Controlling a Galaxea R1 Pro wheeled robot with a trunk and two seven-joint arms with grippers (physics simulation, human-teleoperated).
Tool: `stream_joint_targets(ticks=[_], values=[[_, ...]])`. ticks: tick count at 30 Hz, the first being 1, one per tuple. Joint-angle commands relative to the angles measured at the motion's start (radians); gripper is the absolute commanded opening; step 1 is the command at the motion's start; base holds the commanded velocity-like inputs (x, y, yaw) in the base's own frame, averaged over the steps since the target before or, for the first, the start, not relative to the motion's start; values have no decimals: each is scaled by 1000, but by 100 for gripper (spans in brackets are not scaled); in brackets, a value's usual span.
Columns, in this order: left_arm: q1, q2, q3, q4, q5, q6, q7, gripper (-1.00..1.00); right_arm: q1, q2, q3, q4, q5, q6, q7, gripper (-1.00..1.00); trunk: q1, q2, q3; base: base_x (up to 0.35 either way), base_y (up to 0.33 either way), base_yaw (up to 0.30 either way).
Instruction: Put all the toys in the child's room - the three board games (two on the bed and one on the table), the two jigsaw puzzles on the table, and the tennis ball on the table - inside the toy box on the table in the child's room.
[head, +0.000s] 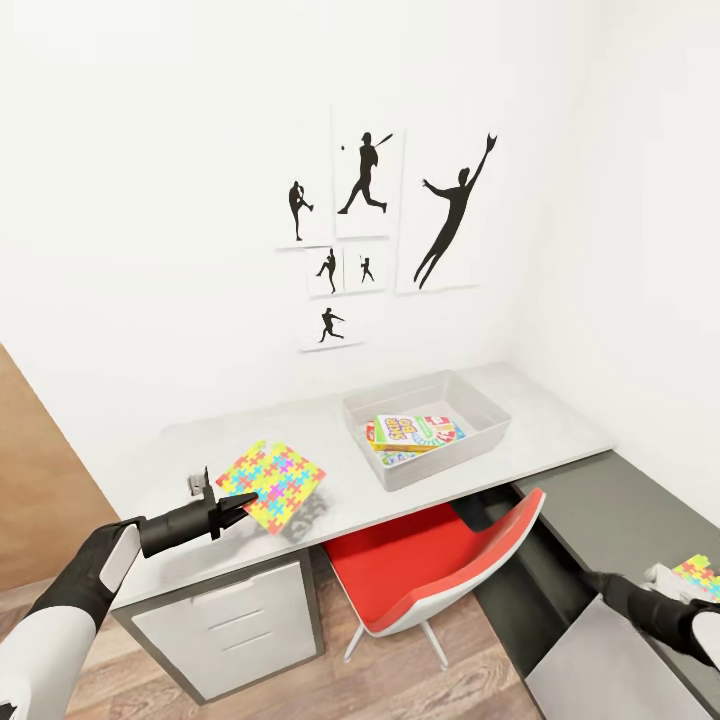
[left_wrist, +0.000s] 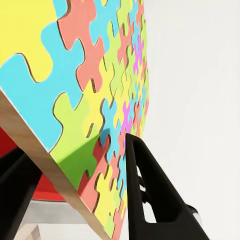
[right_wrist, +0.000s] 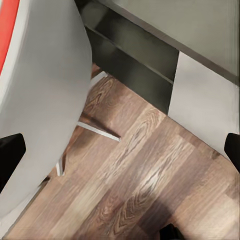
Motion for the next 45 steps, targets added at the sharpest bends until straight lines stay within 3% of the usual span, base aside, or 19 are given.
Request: stream_joint_targets(ticks=[1,10,17,20,29,31,34,39,42,45], values=[[-1,0,1,0,-1,4,-3,-100,-1,0,-15,-2,-11,13,-10,100,1,-2,-2,0,0,0],[-1,0,1,0,-1,4,-2,-100,-1,1,-120,-4,-19,57,1,100,1,-2,-2,0,0,0],[-1,-1,1,0,-1,4,-2,-100,-27,-1,-160,-69,-98,72,24,100,1,-2,-2,0,0,0],[-1,-1,1,0,-1,4,-3,-100,-77,-3,-163,-84,-111,101,26,100,1,-2,-2,0,0,0],[-1,0,2,0,-1,4,-5,-100,-353,4,-154,-56,-115,278,19,100,1,-2,-2,0,0,0],[-1,0,2,0,-1,4,-5,-100,-404,6,-146,-25,-115,301,17,100,1,-2,-2,0,0,0],[-1,0,1,0,-1,4,-5,-100,-473,7,-99,33,-114,315,9,100,1,-2,-2,0,0,0],[-1,0,2,0,-1,4,-5,-100,-543,7,59,73,-110,320,-19,100,1,-2,-2,0,0,0],[-1,0,2,0,-1,4,-5,-100,-556,10,87,82,-110,320,-24,100,1,-2,-2,0,0,0],[-1,0,2,0,-1,4,-5,-100,-635,31,102,123,-110,319,-33,100,1,-2,-2,0,0,0]])
